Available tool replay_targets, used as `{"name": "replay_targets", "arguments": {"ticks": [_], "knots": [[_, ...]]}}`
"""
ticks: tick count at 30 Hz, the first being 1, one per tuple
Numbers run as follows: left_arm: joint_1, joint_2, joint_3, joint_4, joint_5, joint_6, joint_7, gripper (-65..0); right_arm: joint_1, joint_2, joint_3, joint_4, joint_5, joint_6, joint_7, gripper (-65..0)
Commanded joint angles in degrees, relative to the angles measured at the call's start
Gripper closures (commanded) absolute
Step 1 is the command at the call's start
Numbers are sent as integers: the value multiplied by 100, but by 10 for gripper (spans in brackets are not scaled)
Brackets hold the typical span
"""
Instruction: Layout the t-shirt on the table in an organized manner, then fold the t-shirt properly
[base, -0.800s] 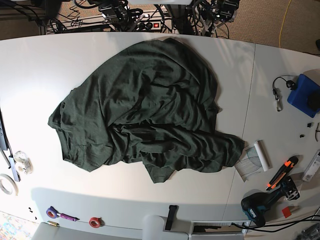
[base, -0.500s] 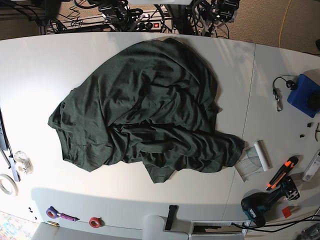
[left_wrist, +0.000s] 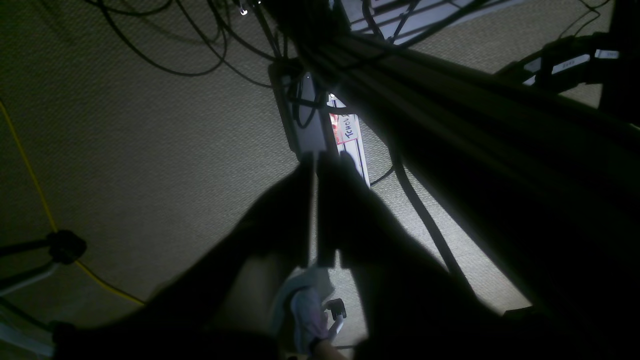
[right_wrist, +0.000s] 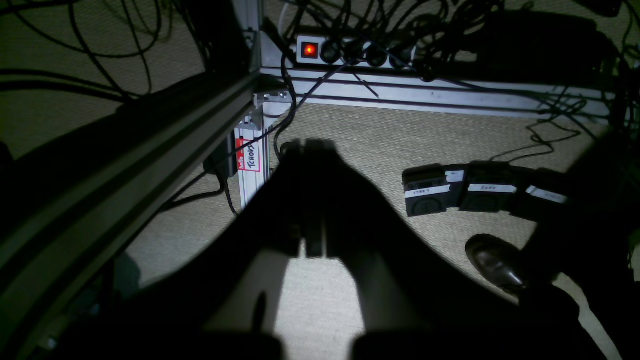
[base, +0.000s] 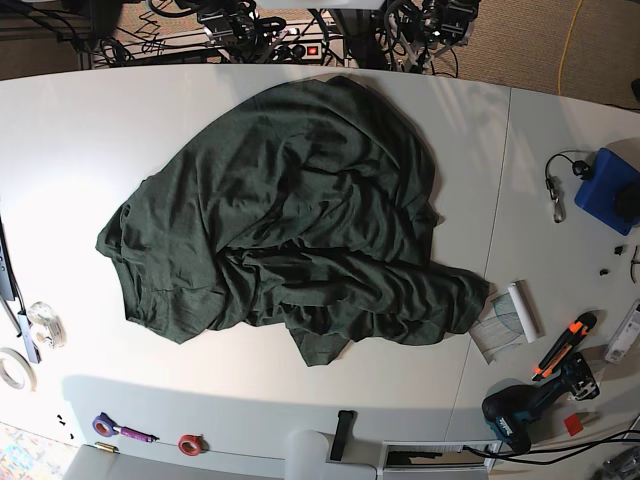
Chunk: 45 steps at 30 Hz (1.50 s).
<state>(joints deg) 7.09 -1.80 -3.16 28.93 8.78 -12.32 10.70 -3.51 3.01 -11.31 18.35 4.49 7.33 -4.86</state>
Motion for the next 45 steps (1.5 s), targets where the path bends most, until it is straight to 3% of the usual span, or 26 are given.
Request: {"name": "replay_targets", "arguments": {"ticks": [1, 7, 9, 14, 23, 30, 34, 38, 45], "knots": [[4, -15, 2, 42, -11, -44, -15, 0, 15, 33, 11, 42, 22, 15, 76, 0], [76, -57, 2, 173, -55, -44, -24, 0, -15, 42, 11, 90, 20, 15, 164, 0], [269, -116, 2, 511, -393, -42, -37, 0, -149, 96, 11, 297, 20, 15, 267, 0], [962, -330, 2, 1661, -1106, -44, -131, 0, -680, 319, 11, 1139, 20, 13, 343, 0], [1971, -590, 2, 2918, -1270, -157, -131, 0, -1786, 850, 17, 2448, 20, 11, 374, 0], [2940, -876, 0, 4378, -1270, -846, -129, 0, -2894, 1132, 15, 3617, 20, 11, 579, 0], [3613, -1080, 0, 5506, -1281, -1029, -125, 0, -3604, 1318, 17, 4505, 20, -48, 579, 0], [4308, -1456, -2, 6679, -1491, -1231, -90, 0, -4385, 1475, 103, 5534, 22, -428, 564, 0], [5145, -2048, -4, 8456, -1991, -1335, 623, 0, -5735, 1480, 1029, 7370, 26, -481, 446, 0]]}}
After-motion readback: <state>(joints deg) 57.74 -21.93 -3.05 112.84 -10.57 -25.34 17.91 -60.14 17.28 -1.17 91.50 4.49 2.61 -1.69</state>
